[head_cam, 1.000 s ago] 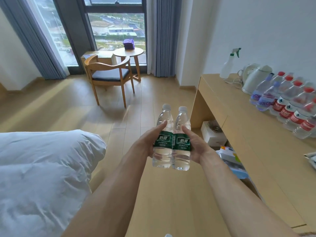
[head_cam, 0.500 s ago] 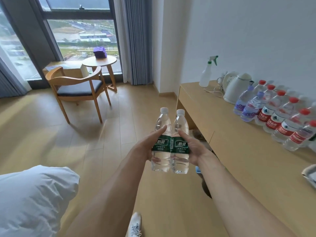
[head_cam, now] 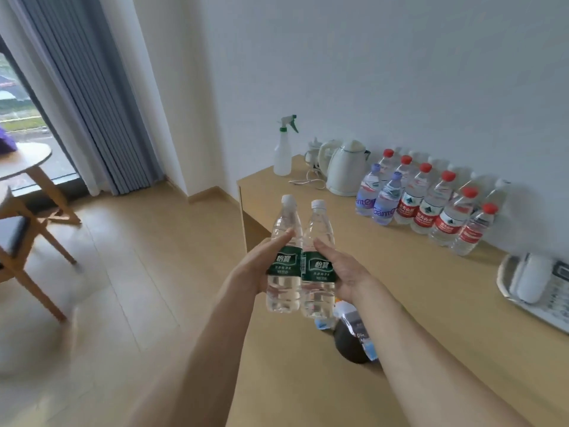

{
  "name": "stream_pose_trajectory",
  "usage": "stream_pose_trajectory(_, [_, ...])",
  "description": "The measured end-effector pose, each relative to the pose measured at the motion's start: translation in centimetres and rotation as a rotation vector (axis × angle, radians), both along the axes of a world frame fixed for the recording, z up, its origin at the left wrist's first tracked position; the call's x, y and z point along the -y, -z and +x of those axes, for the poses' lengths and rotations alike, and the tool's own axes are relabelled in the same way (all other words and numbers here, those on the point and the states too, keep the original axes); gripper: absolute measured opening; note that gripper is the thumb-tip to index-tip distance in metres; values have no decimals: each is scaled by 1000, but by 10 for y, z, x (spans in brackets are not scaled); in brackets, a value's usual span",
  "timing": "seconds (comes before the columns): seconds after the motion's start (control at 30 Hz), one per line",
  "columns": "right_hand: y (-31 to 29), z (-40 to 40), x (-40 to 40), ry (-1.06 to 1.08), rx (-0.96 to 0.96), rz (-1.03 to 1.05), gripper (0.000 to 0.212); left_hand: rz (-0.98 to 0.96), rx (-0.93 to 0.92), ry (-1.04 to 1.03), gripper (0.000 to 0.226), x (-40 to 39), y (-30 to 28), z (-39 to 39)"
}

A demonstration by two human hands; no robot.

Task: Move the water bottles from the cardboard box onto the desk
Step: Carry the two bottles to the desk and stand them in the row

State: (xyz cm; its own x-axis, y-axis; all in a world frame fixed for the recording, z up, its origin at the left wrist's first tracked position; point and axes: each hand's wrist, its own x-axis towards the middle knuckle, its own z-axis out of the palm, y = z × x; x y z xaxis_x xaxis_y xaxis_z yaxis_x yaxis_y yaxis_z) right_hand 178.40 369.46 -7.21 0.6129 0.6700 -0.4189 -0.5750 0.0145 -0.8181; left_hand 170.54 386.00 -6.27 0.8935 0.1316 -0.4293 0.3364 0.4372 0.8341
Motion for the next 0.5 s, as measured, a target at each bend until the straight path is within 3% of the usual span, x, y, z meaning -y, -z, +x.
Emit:
stream_pose_trajectory(0.13, [0,31,14,150,45,-66,71,20,-43,95,71,4,-2,51])
stream_pose_trajectory(0.5, [11,122,98,472,35,-83,73,112,-12,347,72,81,6,197])
